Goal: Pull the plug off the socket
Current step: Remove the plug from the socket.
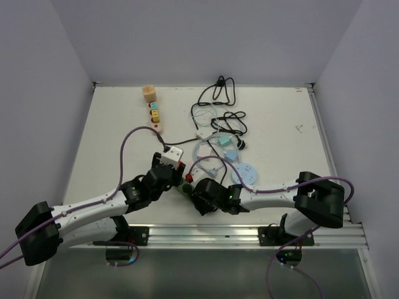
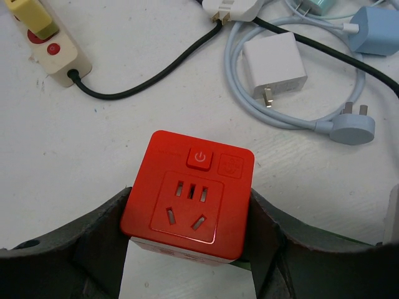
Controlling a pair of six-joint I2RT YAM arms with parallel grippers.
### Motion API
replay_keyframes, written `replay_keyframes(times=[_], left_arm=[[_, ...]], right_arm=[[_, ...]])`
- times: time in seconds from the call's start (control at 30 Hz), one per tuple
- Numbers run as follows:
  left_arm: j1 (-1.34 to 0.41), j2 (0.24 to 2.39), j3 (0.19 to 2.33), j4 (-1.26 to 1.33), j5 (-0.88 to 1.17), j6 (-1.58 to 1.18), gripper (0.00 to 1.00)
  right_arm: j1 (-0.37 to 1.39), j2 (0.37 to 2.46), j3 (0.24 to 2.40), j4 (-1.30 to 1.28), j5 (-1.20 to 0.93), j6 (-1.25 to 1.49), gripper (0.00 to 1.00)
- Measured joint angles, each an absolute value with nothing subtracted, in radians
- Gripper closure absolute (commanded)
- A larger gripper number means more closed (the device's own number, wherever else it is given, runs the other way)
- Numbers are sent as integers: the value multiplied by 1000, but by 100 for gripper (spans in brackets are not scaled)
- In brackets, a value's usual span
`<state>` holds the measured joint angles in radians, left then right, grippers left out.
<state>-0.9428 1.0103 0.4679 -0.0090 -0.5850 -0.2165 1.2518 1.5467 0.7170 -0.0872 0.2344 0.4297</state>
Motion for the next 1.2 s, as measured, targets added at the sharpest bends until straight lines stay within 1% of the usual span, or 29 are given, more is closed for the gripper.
replay_keyframes(times=[0.1,0.27,0.47,0.6,0.77,0.93,1.2], left_arm=[[-943,942,419,29,-586,-225,100],[-943,762,301,110,-584,-248,100],[-935,748,280,147,-582,-262,100],[-931,779,280,163,-572,-269,100],[-931,798,281,172,-563,-269,100],[-924,799,292,170,-565,-247,100],[-923,876,384,145,-552,-192,100]], right_arm=[[1221,1510,668,-25,164,430,100],[1171,1477,611,65,32,430,100],[1151,1463,592,89,-34,438,100],[1158,1462,606,46,-13,437,100],[1189,1483,650,-32,65,434,100],[1203,1516,686,-52,106,434,100],[1205,1518,693,-57,143,437,100]])
